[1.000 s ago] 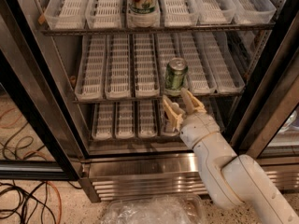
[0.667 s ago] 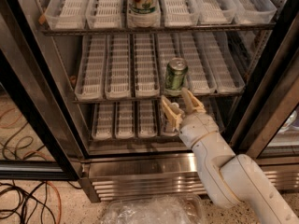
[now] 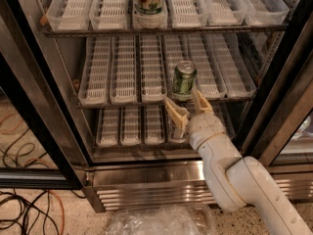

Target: Pick green can from middle shelf of fridge

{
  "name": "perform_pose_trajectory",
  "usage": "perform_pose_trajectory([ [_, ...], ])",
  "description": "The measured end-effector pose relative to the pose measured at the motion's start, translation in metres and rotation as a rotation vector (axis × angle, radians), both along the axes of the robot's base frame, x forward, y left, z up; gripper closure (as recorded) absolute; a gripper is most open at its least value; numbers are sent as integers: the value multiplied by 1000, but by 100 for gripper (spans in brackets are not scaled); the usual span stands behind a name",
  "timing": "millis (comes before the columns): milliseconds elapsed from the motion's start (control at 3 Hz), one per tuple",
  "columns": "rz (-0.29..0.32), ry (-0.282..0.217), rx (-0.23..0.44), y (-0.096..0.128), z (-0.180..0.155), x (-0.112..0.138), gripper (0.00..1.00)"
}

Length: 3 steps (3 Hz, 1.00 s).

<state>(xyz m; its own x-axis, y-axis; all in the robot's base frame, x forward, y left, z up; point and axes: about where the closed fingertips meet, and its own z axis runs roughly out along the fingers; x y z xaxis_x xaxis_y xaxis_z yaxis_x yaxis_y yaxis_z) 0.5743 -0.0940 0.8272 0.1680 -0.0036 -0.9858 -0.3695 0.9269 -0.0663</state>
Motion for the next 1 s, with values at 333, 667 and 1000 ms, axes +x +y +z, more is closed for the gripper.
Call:
perform_pose_trajectory([
  [333, -32, -11, 15, -6, 4, 12, 35],
  [667, -88, -35, 27, -19, 12, 38, 36],
  [1000, -79, -25, 18, -15, 10, 46, 36],
])
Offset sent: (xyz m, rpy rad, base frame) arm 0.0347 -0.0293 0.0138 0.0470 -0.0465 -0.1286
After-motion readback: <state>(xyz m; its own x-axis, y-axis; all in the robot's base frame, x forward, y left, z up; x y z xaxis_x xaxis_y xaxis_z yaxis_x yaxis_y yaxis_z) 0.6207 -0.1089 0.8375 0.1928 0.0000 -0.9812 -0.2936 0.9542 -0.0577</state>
